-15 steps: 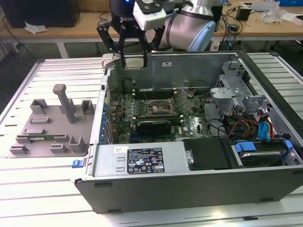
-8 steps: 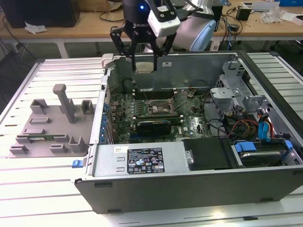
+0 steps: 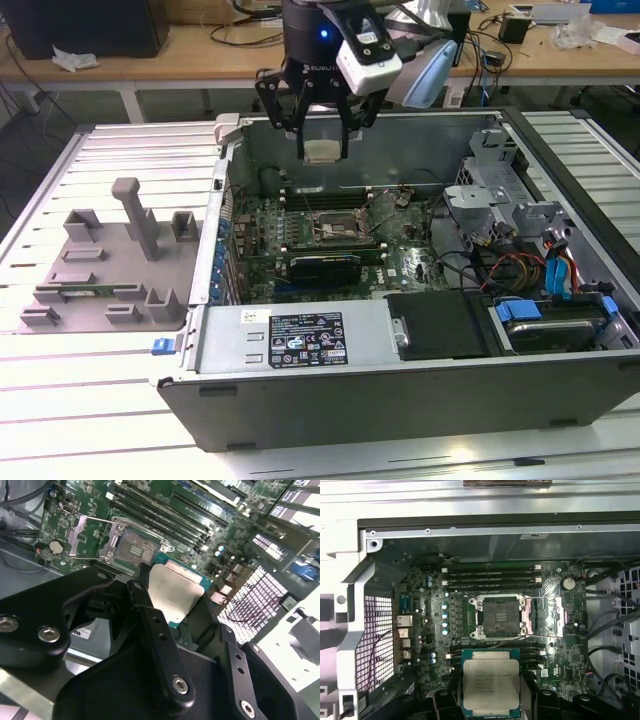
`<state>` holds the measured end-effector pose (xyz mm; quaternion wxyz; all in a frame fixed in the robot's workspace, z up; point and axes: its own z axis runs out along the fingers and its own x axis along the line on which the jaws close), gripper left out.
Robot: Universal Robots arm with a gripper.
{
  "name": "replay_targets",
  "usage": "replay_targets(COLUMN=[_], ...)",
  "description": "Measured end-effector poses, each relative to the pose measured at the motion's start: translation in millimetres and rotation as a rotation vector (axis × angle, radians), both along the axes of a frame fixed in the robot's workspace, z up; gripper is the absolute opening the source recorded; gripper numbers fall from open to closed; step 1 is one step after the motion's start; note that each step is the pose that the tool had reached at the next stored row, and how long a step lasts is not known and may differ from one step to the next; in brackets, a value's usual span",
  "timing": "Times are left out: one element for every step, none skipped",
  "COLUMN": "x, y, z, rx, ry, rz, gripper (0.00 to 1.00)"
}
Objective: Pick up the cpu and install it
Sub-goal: 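Pick up the cpu and move it towards the insertion slot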
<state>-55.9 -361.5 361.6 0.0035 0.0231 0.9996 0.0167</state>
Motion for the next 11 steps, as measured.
replay_targets(x=[0.8,1.4,2.3,3.4,4.2,6.2,7.2,8.0,9.7,11.2,12.4], y=[2.2,3.3,4.3,5.5,6.0,7.3,7.7,8.1,8.6,8.9,9.2], z=[-3.4,-5.3,-7.4,-10.0,-11.8,-16.5,-18.4,-20.2,-23.4,-26.0,-28.0], rx=[0.0000,-0.0001,-0.0002,0.0000,0.0000,0.0000,-0.0002,-0.0002,-0.0002,-0.0002,-0.0004], ry=[0.0000,0.0002,0.0004,0.0004,0.0004,0.0006,0.0008,0.0008,0.0008,0.0009,0.0011], rz=[0.000,0.000,0.000,0.000,0.000,0.000,0.000,0.000,0.000,0.000,0.000], gripper=[0.55,0.55,0.55,0.55,0.55,0.55,0.55,0.55,0.55,0.55,0.55])
